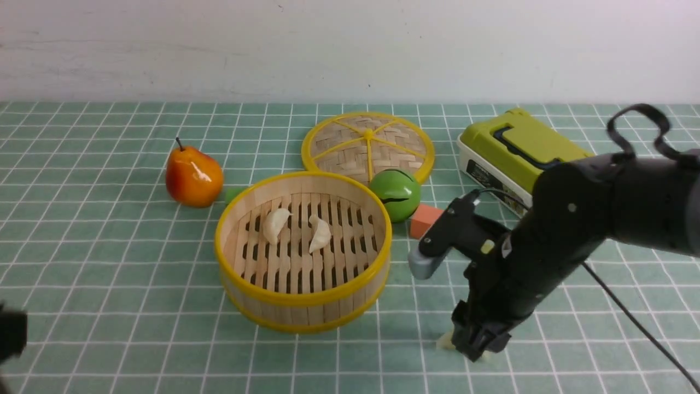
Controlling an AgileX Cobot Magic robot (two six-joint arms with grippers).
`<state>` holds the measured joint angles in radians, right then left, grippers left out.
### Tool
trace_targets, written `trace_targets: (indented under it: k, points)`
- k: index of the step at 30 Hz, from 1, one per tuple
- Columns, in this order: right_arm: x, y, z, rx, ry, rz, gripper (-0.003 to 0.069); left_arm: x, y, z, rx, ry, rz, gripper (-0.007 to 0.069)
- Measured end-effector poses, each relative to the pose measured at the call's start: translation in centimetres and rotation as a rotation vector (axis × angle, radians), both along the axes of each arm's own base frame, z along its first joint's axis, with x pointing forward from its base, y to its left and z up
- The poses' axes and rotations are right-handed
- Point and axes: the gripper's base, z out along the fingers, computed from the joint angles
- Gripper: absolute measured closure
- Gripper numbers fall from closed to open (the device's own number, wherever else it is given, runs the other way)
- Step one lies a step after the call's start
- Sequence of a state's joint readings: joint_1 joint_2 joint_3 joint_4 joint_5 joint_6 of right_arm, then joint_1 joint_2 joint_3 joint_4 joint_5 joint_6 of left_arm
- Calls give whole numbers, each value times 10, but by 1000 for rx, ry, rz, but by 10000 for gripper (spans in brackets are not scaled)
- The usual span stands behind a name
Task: Put the dumplings into the steamer on the table with the blue tablecloth.
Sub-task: 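Reach for and grasp a dumpling lying on the table beside the steamer, then place the dumpling in the bamboo steamer basket with the right gripper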
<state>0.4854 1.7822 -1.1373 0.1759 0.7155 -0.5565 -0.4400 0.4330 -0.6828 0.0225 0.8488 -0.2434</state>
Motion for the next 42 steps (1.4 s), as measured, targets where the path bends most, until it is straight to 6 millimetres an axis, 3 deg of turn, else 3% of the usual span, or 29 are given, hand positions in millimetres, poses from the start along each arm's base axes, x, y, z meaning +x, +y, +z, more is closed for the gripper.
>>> trace_targets:
  k: [5,6,8,11,15,17,22,25,28,33,37,42]
  points:
    - [8,5,-25,-59,20,112,345,-21,13,-38,18,-22,19,638]
    - [8,5,-25,-59,20,112,351,-21,13,-39,17,-24,19,638]
    - [8,5,-27,-64,38,105,442,-26,19,-48,48,-59,36,638]
    - [6,6,-20,-51,99,24,457,-30,24,-56,71,-91,57,638]
    - [10,11,13,3,137,-106,457,-30,25,-56,68,-112,69,638]
    - [16,20,43,106,129,-196,457,-27,24,-60,65,-131,66,638]
    - [34,61,90,416,80,-275,457,-20,20,-69,51,-176,54,638]
    - [48,89,84,509,40,-297,457,-19,19,-71,48,-185,51,638]
    - [68,114,52,544,62,-385,457,-19,19,-70,45,-196,50,638]
    - [88,131,10,535,135,-488,457,-19,19,-70,44,-196,51,638]
    - [87,140,-6,523,169,-507,457,-19,19,-70,50,-200,52,638]
    - [83,147,-6,526,175,-496,452,-18,19,-70,54,-203,53,638]
